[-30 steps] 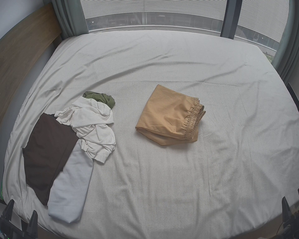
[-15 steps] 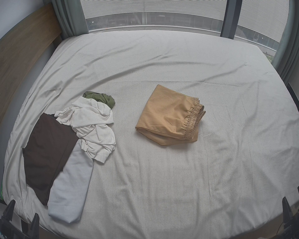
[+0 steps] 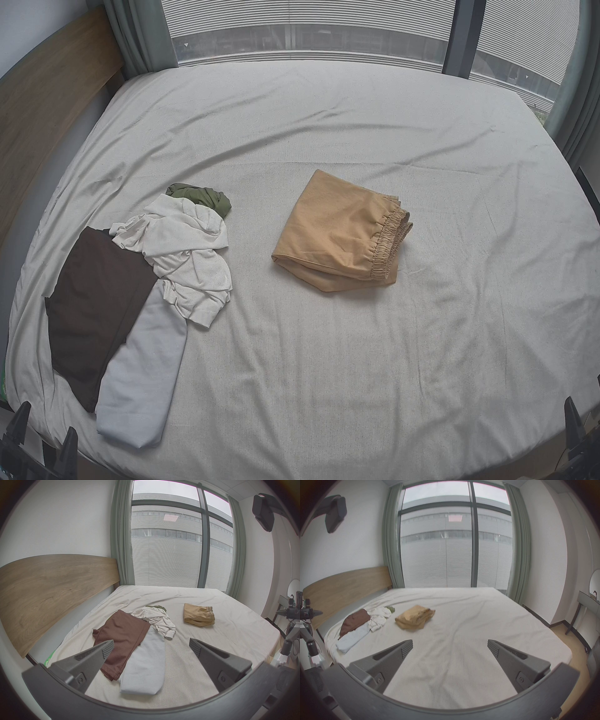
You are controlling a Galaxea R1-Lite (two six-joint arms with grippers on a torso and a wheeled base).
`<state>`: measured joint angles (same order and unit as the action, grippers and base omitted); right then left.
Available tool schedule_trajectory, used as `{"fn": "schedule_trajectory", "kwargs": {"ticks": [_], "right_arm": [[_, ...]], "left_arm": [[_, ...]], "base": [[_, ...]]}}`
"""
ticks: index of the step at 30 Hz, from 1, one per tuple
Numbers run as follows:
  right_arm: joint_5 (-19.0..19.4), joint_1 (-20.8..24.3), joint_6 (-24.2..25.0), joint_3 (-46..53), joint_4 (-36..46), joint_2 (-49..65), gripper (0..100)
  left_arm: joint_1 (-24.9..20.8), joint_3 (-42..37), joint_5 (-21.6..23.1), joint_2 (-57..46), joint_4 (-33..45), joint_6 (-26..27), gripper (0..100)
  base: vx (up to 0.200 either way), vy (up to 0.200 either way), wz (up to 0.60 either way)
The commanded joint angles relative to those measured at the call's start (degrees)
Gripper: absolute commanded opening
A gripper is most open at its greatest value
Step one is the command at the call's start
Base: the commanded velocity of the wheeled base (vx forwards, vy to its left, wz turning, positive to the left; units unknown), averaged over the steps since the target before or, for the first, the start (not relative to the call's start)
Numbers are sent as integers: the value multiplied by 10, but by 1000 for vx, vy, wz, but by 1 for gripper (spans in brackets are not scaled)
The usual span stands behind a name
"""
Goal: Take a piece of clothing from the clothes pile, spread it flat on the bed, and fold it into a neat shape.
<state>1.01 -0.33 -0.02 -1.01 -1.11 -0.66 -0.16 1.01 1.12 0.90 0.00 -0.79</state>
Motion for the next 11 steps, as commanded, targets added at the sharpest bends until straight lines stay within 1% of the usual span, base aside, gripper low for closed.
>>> {"fn": "schedule_trajectory", "kwargs": {"ticks": [1, 3, 6, 11], "right_arm": [[-1, 3, -3, 5, 25, 5, 100], [8, 3, -4, 7, 19, 6, 100], [9, 1, -6, 8, 15, 5, 100], [9, 2, -2, 8, 14, 6, 100]], "left_arm": [[0, -10, -2, -9, 0, -2, 100], [0, -10, -2, -9, 0, 0, 100], [0, -10, 5, -9, 0, 12, 100], [0, -10, 5, -9, -1, 11, 100]], "base": [[0, 0, 0], [0, 0, 0], [0, 0, 0], [0, 0, 0]]}}
